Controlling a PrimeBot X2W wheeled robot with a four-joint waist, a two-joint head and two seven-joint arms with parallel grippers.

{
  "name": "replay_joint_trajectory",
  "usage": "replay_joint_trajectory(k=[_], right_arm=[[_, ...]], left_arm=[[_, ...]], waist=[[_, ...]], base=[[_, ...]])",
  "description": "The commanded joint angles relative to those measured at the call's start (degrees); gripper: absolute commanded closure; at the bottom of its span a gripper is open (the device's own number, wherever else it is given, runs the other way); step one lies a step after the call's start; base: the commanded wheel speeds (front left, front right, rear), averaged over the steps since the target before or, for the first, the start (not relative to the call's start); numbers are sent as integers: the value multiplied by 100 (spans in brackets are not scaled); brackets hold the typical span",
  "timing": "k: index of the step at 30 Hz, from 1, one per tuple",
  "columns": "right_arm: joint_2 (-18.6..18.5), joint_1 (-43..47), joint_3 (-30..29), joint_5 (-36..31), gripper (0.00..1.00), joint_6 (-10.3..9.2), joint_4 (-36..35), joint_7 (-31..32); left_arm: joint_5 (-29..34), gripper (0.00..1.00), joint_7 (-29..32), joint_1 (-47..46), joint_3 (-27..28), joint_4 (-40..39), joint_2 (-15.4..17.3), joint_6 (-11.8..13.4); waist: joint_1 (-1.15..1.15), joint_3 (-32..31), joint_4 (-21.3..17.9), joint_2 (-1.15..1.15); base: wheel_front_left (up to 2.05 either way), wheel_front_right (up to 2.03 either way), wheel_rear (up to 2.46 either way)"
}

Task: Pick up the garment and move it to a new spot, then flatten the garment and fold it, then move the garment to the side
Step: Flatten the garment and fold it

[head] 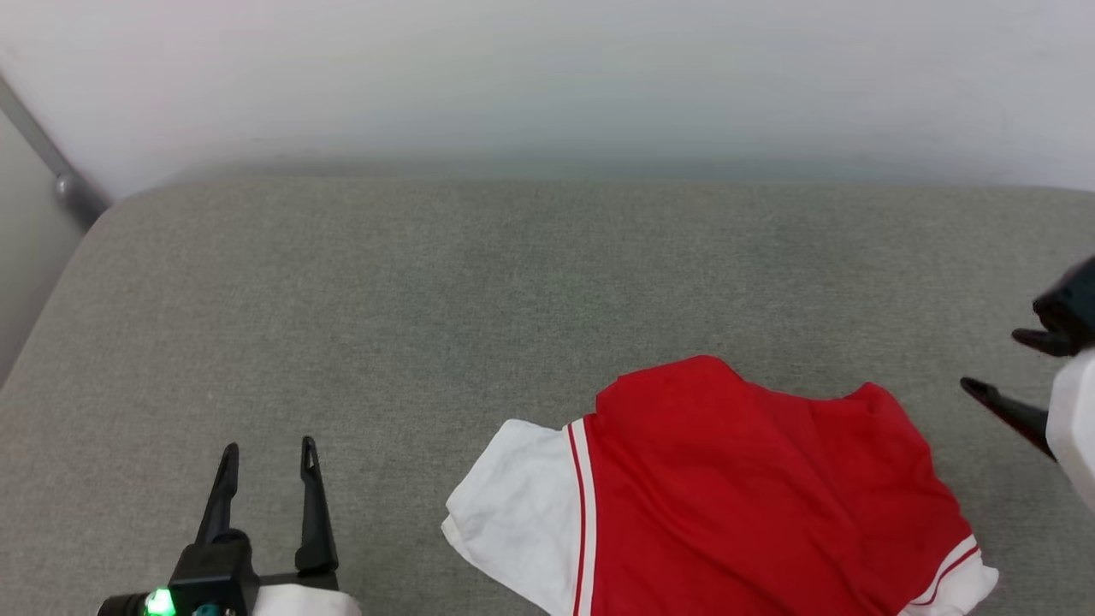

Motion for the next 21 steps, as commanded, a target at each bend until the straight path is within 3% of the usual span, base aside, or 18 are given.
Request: replay_joint_trajectory(k=[1, 10, 21], right_arm=[[97, -123, 1, -77, 0, -4, 36, 225], [723, -1075, 597, -357, 0, -4, 789, 1474], [1237, -1275, 1702, -132, 0, -4, 1688, 1463]], left_arm=[[57, 0, -15, -99, -32, -37, -12, -34], [126, 0, -15, -479, -250, -30, -108, -128], [80, 0, -15, -920, -345, 50, -162, -184]], waist=[[0, 116, 93, 0], [0, 721, 450, 0], [0, 1331, 726, 0]], base=[[0, 0, 0], [0, 0, 0], [0, 0, 0]])
